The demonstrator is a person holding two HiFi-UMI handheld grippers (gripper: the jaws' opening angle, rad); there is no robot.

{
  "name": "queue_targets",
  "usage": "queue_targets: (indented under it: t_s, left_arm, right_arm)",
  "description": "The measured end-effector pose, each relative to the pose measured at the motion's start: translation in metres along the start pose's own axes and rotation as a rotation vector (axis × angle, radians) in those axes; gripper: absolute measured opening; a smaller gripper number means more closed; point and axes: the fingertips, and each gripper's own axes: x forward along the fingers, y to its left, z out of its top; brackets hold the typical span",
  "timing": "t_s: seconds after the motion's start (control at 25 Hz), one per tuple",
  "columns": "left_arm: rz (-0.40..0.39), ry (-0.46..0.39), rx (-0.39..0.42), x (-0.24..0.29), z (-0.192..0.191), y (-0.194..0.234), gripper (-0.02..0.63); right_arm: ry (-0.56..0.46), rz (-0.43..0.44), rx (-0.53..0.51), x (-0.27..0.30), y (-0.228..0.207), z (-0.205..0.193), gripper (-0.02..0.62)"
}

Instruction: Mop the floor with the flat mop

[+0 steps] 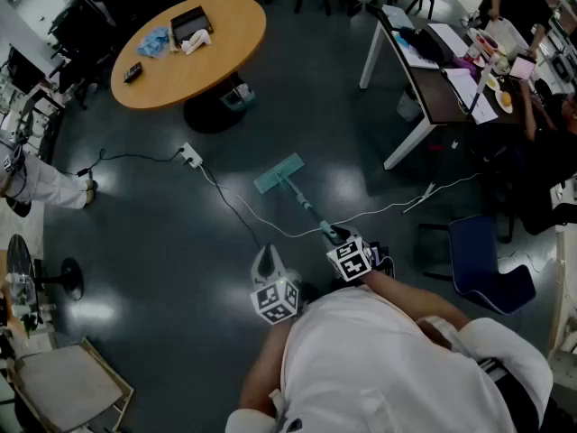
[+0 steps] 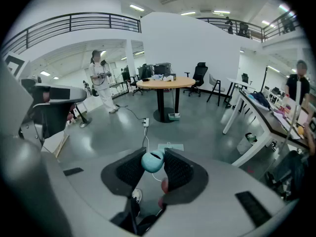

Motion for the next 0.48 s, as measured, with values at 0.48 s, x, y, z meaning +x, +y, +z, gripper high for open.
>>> queue_targets:
  t_s: [0.48]
  left_arm:
    - [-0.003, 0.0, 0.0, -0.0005, -0.0008, 0.0018, 0.005]
  right_arm:
    - [0.008, 0.002, -0.019, 0.0023, 0.0031, -0.0059, 0.12]
